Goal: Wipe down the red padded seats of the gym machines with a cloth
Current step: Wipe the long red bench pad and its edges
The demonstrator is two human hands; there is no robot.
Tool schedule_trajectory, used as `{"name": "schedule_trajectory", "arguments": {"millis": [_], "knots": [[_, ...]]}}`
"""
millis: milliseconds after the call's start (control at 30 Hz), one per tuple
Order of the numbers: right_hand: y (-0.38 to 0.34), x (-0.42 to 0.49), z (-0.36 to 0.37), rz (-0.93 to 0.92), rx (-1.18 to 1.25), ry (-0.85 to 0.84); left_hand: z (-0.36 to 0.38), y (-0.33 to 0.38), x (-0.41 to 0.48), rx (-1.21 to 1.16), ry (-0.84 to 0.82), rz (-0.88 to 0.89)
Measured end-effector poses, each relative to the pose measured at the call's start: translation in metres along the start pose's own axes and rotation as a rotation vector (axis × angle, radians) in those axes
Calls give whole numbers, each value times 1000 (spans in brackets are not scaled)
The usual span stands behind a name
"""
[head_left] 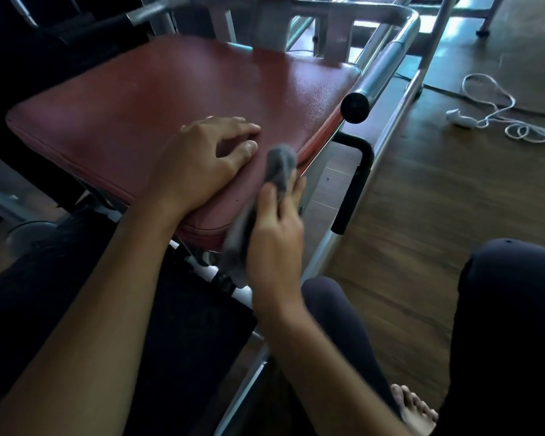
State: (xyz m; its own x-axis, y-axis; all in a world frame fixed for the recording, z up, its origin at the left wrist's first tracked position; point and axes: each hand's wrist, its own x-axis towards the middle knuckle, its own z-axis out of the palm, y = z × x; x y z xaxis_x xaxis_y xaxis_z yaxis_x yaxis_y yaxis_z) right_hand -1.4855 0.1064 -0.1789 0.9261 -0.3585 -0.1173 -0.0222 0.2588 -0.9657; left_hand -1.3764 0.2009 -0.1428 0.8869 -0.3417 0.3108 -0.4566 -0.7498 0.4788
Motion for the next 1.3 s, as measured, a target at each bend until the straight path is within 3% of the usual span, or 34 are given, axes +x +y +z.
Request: {"name": "schedule_trajectory", "arguments": {"millis": [100, 233, 400, 567, 733, 900, 1100, 1233, 1300], "knots": [[-8, 25, -3, 7, 15, 70, 1, -1, 3, -11, 14, 12], [-2, -20, 1, -30, 55, 0, 2, -5, 4, -45, 25, 26], [-10, 44, -2, 13, 11, 138, 3, -4, 5, -29, 30, 23], [-2, -14, -1, -81, 79, 20, 3, -5, 5, -30, 30, 13], [-8, 53, -3, -17, 14, 167, 2, -1, 4, -24, 28, 3], [0, -15, 2, -63, 135, 53, 1, -2, 4, -11, 26, 3], [-5, 45, -1, -20, 33, 179, 1, -2, 4, -33, 22, 7], [6, -22, 6, -53, 115, 43, 0, -1, 4, -31, 11, 8], [6, -2, 2, -47, 85, 65, 1, -1, 3, -23, 13, 7]]}}
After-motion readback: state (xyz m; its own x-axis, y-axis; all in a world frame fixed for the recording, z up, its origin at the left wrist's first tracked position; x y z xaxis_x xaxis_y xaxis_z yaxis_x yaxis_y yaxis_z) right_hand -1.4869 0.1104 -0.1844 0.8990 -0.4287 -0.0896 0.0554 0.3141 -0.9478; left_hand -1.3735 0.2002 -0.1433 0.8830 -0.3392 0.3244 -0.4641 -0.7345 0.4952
